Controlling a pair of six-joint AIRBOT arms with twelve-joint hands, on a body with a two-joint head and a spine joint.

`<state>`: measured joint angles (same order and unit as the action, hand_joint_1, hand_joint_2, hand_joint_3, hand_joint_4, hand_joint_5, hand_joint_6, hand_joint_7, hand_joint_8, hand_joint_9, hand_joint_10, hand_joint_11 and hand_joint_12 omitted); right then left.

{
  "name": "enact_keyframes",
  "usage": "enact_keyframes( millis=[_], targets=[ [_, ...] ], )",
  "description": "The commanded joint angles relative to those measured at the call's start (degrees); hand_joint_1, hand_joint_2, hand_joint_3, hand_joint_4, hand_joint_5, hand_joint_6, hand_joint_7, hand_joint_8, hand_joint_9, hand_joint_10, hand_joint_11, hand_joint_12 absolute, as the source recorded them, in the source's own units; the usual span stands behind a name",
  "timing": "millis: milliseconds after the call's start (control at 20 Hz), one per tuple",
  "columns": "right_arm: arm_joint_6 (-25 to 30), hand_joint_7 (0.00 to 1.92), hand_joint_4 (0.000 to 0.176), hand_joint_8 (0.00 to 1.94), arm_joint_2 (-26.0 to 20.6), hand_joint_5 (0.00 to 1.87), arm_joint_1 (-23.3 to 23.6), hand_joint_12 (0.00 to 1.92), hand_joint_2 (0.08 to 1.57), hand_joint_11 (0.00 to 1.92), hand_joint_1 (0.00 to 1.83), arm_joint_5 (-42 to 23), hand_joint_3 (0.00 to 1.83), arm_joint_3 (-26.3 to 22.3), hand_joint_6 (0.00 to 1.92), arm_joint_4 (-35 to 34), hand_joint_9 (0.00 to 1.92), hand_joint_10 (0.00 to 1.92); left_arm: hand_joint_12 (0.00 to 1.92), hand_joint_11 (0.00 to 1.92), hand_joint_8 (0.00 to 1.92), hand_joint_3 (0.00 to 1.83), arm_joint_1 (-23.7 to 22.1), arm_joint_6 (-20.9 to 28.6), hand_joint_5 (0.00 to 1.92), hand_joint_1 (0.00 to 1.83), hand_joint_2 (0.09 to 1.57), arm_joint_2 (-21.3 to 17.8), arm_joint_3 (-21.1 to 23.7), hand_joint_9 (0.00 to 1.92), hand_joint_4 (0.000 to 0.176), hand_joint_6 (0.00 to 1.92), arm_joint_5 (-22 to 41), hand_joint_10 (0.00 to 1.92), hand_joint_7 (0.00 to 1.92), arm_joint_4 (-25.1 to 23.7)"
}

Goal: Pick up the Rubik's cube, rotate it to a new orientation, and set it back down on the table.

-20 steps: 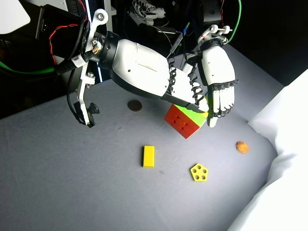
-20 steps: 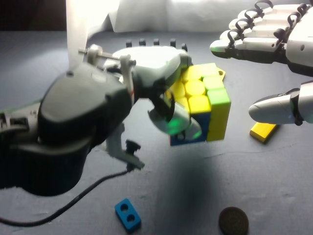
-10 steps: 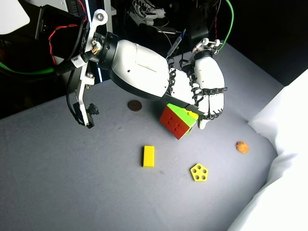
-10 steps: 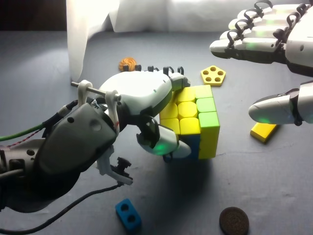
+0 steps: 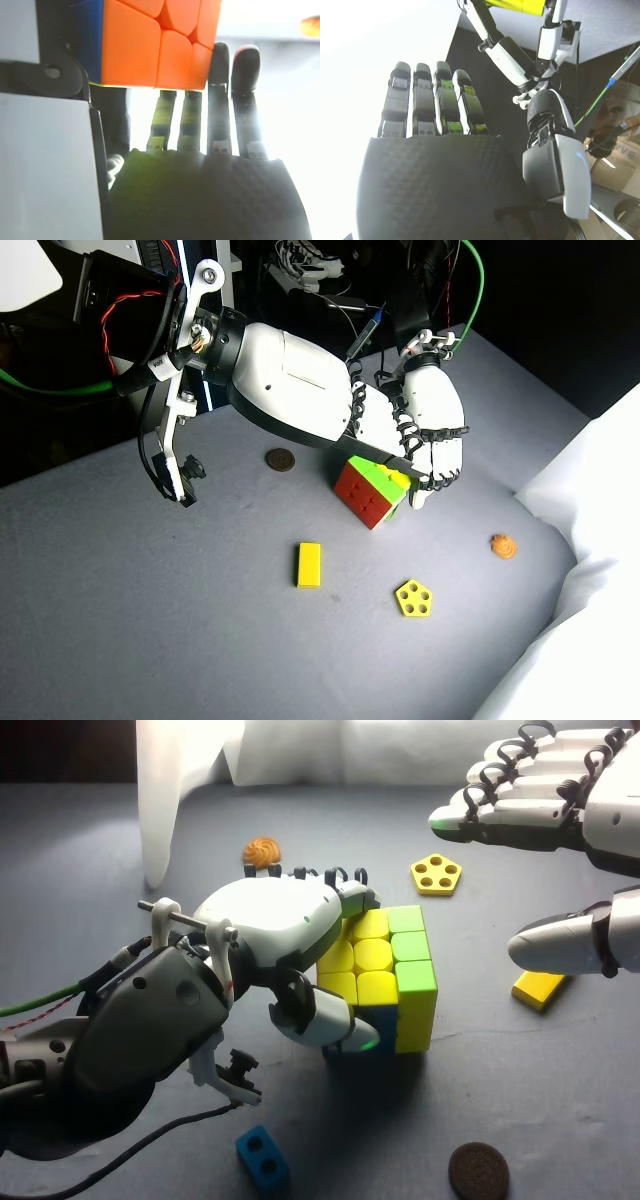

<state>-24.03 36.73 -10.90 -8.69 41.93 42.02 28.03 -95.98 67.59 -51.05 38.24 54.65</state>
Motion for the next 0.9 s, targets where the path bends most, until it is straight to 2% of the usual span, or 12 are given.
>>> enact_keyframes(
  millis=[0,50,150,200,250,300,350,400,450,600,650,850],
  targets=[
    [-0.03,0.1,0.0,0.01,-0.24,0.04,0.47,0.02,1.24,0.02,0.0,-4.9,0.0,0.01,0.01,-0.91,0.05,0.01,1.73,0.27,1.55,0.0,-0.4,0.56,0.63,1.04,1.3,-0.36,-0.02,0.33,0.0,1.5,5.14,1.59,0.29,-3.29],
    [-0.03,0.1,0.0,0.01,-0.24,0.05,0.47,0.03,1.24,0.03,0.0,-4.9,0.0,0.01,0.01,-0.91,0.06,0.02,1.73,0.27,1.74,0.01,-0.4,0.56,0.58,1.08,1.34,-0.36,-0.02,0.34,0.0,1.47,5.15,1.58,0.51,-3.29],
    [-0.03,0.12,0.0,0.0,-0.24,0.05,0.44,0.14,1.24,0.01,0.0,-4.9,0.0,0.01,0.0,-0.91,0.07,0.01,1.71,0.26,1.58,0.0,-0.41,0.56,0.62,1.04,1.31,-0.36,-0.01,0.35,0.0,1.5,5.28,1.57,0.35,-3.29],
    [-0.03,0.11,0.0,0.0,-0.24,0.05,0.44,0.14,1.24,0.0,0.0,-4.9,0.0,0.02,0.0,-0.91,0.07,0.0,1.64,0.24,1.38,0.0,-0.42,0.56,0.36,0.99,1.2,-0.36,0.01,0.34,0.0,1.09,5.32,1.44,0.31,-3.29],
    [-0.03,0.11,0.0,0.0,-0.24,0.05,0.44,0.14,1.24,0.0,0.0,-4.9,0.0,0.02,0.0,-0.91,0.07,0.0,1.64,0.24,1.38,0.0,-0.43,0.56,0.36,0.99,1.2,-0.36,0.05,0.34,0.0,1.09,5.4,1.44,0.31,-3.26],
    [-0.03,0.11,0.0,0.0,-0.24,0.06,0.44,0.1,1.24,0.0,0.0,-4.9,0.0,0.02,0.0,-0.91,0.06,0.0,1.42,0.15,0.82,0.0,-0.43,0.56,0.33,0.91,1.1,-0.36,0.13,0.36,0.0,0.57,5.52,1.03,0.38,-3.22],
    [-0.03,0.09,0.0,0.0,-0.25,0.06,0.44,0.04,1.24,0.0,0.0,-4.9,0.0,0.02,0.0,-0.91,0.05,0.0,1.28,0.14,0.45,0.0,-0.42,0.56,0.37,0.85,1.06,-0.37,0.24,0.41,0.0,0.27,5.58,0.73,0.46,-3.12],
    [-0.03,0.08,0.0,0.0,-0.26,0.05,0.44,0.01,1.24,0.0,0.0,-4.9,0.0,0.03,0.0,-0.91,0.04,0.0,1.19,0.13,0.2,0.0,-0.41,0.55,0.37,0.8,1.05,-0.37,0.31,0.46,0.0,0.1,5.61,0.5,0.53,-3.03],
    [-0.04,0.09,0.0,0.0,-0.26,0.04,0.44,0.0,1.24,0.0,0.0,-4.9,0.0,0.03,0.0,-0.91,0.04,0.0,1.05,0.05,0.01,0.0,-0.41,0.55,0.25,0.69,1.03,-0.37,0.38,0.46,0.0,0.0,5.63,0.11,0.4,-2.98],
    [-0.12,0.08,0.0,0.0,-0.26,0.04,0.44,0.0,1.24,0.01,0.0,-4.91,0.0,0.03,0.0,-0.91,0.04,0.01,0.43,0.0,0.0,0.0,-0.4,0.55,0.0,0.52,0.95,-0.36,0.59,0.04,0.0,0.0,5.92,0.01,0.02,-2.9],
    [-0.19,0.07,0.0,0.0,-0.26,0.02,0.44,0.0,1.24,0.0,0.0,-4.91,0.0,0.03,0.0,-0.91,0.03,0.0,0.2,0.0,0.0,0.0,-0.39,0.55,0.0,0.47,0.93,-0.36,0.64,0.01,0.015,0.0,5.99,0.0,0.0,-2.85],
    [-0.28,0.05,0.0,0.0,-0.26,0.02,0.43,0.0,1.25,0.0,0.0,-4.94,0.0,0.03,0.0,-0.91,0.02,0.0,0.0,0.0,0.0,0.0,-0.38,0.55,0.0,0.41,0.89,-0.36,0.86,0.0,0.048,0.0,6.29,0.0,0.0,-2.84]
  ],
)
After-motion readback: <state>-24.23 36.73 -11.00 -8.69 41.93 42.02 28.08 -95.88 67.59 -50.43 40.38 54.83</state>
